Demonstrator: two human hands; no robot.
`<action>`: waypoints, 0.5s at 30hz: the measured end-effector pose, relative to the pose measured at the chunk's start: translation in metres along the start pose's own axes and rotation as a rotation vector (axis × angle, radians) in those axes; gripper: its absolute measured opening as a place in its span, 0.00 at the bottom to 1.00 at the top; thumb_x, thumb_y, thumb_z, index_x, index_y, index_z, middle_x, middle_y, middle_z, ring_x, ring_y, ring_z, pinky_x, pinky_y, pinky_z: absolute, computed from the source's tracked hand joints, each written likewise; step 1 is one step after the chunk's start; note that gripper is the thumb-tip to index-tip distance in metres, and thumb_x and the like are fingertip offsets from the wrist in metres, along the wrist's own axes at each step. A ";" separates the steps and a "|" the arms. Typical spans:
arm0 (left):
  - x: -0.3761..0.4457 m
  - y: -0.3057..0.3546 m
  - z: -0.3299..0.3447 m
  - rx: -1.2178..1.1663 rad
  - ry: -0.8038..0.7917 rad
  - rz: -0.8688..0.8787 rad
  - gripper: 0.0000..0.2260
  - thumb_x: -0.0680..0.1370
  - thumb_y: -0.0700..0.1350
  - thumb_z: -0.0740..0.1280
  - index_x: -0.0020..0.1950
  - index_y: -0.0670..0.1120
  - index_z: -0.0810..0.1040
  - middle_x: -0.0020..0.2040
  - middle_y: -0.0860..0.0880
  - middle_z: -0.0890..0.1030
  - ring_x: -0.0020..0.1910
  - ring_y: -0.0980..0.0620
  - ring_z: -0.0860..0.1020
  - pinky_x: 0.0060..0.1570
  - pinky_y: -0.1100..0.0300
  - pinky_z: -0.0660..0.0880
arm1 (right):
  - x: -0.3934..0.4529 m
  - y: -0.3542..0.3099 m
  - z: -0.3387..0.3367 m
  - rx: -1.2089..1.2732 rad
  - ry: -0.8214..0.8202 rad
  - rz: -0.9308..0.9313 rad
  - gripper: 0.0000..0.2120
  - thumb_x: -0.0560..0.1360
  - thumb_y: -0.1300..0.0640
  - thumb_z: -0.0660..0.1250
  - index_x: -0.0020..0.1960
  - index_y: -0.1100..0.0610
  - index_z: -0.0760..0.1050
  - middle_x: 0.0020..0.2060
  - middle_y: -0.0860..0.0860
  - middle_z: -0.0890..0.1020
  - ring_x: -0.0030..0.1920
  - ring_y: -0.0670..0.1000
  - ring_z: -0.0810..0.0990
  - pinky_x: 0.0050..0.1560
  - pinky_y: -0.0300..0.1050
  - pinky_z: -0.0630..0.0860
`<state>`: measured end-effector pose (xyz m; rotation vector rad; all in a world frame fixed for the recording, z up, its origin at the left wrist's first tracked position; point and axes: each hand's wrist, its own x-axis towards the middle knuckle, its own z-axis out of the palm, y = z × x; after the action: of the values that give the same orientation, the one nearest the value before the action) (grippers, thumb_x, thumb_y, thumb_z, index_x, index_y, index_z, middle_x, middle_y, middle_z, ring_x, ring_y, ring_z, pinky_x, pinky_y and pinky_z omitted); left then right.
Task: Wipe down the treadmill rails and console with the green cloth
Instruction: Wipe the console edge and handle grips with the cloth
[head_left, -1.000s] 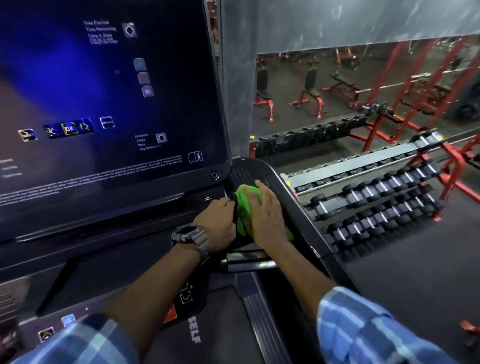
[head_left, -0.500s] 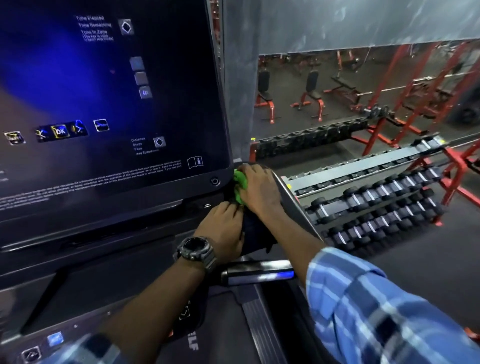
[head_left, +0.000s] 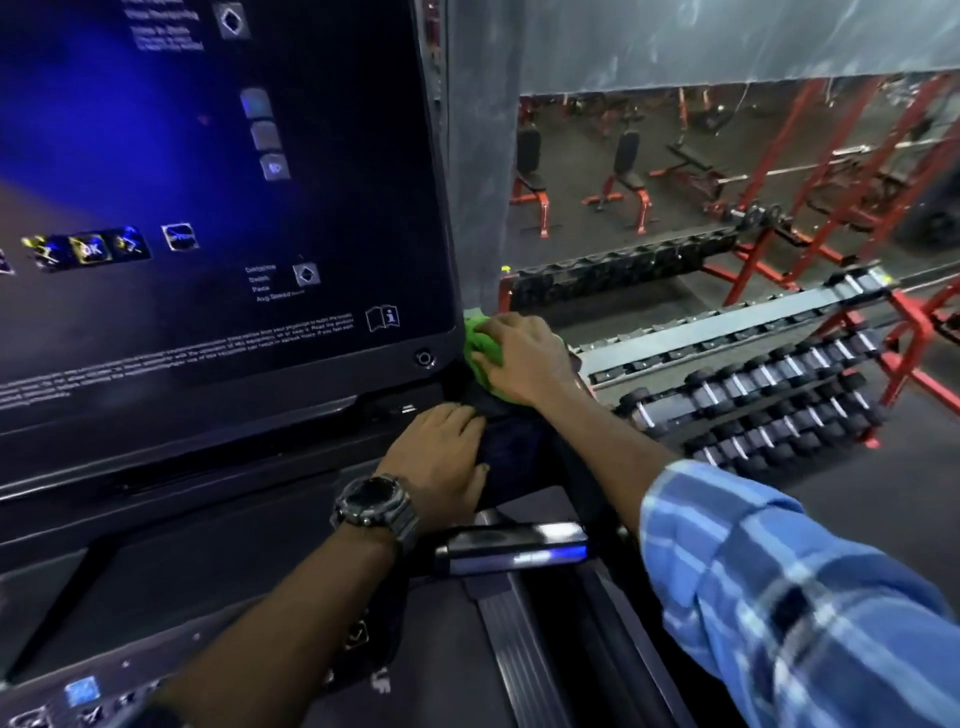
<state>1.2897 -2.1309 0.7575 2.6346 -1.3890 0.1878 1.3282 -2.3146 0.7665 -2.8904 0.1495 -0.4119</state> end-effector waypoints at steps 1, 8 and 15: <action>0.000 -0.001 -0.001 -0.001 -0.001 -0.004 0.25 0.70 0.54 0.56 0.58 0.40 0.76 0.56 0.43 0.79 0.56 0.44 0.76 0.60 0.53 0.73 | -0.014 0.003 -0.002 0.026 0.022 -0.086 0.15 0.73 0.47 0.67 0.58 0.50 0.79 0.55 0.53 0.83 0.54 0.61 0.80 0.54 0.54 0.78; 0.001 0.005 -0.003 0.002 -0.012 0.008 0.23 0.69 0.53 0.62 0.59 0.40 0.76 0.55 0.43 0.80 0.55 0.43 0.77 0.59 0.53 0.73 | -0.025 0.056 -0.012 0.147 -0.172 0.173 0.31 0.68 0.34 0.69 0.70 0.40 0.69 0.66 0.54 0.75 0.64 0.59 0.76 0.68 0.51 0.70; 0.004 0.035 0.004 -0.101 -0.126 -0.023 0.22 0.75 0.55 0.62 0.63 0.42 0.73 0.61 0.44 0.76 0.60 0.43 0.73 0.62 0.51 0.70 | -0.080 0.078 -0.013 0.141 -0.215 -0.039 0.36 0.65 0.37 0.72 0.71 0.45 0.70 0.68 0.51 0.74 0.71 0.52 0.69 0.71 0.48 0.65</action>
<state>1.2633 -2.1546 0.7567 2.6176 -1.3654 -0.0508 1.2425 -2.3822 0.7396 -2.7774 0.0270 -0.1113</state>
